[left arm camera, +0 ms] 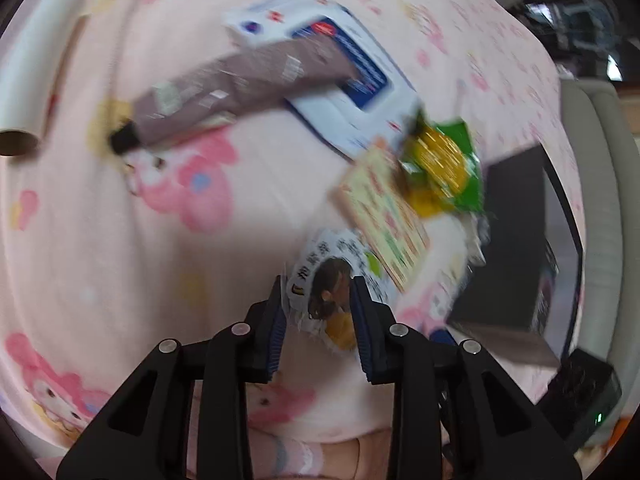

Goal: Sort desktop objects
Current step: 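Grasp the bagged girl sticker with babi card using the left tool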

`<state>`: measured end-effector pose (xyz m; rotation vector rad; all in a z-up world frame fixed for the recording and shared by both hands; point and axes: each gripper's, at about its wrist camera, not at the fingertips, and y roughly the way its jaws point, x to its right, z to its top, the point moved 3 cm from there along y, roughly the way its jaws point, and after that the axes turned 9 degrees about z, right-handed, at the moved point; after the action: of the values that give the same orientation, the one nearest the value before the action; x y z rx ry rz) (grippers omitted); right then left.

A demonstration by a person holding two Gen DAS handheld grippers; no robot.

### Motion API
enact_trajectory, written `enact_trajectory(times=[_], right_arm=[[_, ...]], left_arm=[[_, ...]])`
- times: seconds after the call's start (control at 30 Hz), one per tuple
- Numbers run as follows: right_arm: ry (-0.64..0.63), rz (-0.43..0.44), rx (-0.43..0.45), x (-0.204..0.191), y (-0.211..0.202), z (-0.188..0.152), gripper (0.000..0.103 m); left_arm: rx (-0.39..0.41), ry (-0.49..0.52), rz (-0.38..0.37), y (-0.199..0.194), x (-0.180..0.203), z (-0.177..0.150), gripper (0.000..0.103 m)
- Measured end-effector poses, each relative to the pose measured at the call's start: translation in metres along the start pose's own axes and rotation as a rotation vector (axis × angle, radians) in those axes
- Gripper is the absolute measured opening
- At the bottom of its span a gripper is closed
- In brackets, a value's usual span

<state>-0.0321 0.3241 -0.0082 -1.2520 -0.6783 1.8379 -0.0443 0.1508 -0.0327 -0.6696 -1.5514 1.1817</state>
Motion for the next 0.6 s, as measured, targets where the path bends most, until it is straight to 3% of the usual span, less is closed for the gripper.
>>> enact_trajectory(times=[0.07,0.27,0.37,0.47,0.53,0.6], right_arm=[[-0.007,-0.026,0.002,0.003,-0.002,0.0,0.043],[0.002,-0.061,-0.017,0.019,-0.002,-0.001,0.044],[0.02,-0.074,-0.026,0.026,0.005,0.0,0.044],[0.041,-0.033,-0.049,0.029,0.013,-0.003,0.045],[0.024,-0.013,-0.067,0.026,0.021,-0.005,0.051],[-0.003,-0.006,-0.081,0.024,0.029,-0.007,0.056]], left_arm=[[-0.017,0.055,-0.043,-0.002,0.012,-0.006,0.036],[0.054,-0.009,-0.03,-0.013,0.003,0.008,0.039],[0.06,-0.126,-0.03,-0.012,-0.02,0.016,0.039],[0.106,-0.149,0.046,-0.01,-0.03,0.026,0.039],[0.103,-0.119,0.085,-0.003,-0.028,0.031,0.023],[0.064,-0.09,0.073,0.008,-0.023,0.03,0.018]])
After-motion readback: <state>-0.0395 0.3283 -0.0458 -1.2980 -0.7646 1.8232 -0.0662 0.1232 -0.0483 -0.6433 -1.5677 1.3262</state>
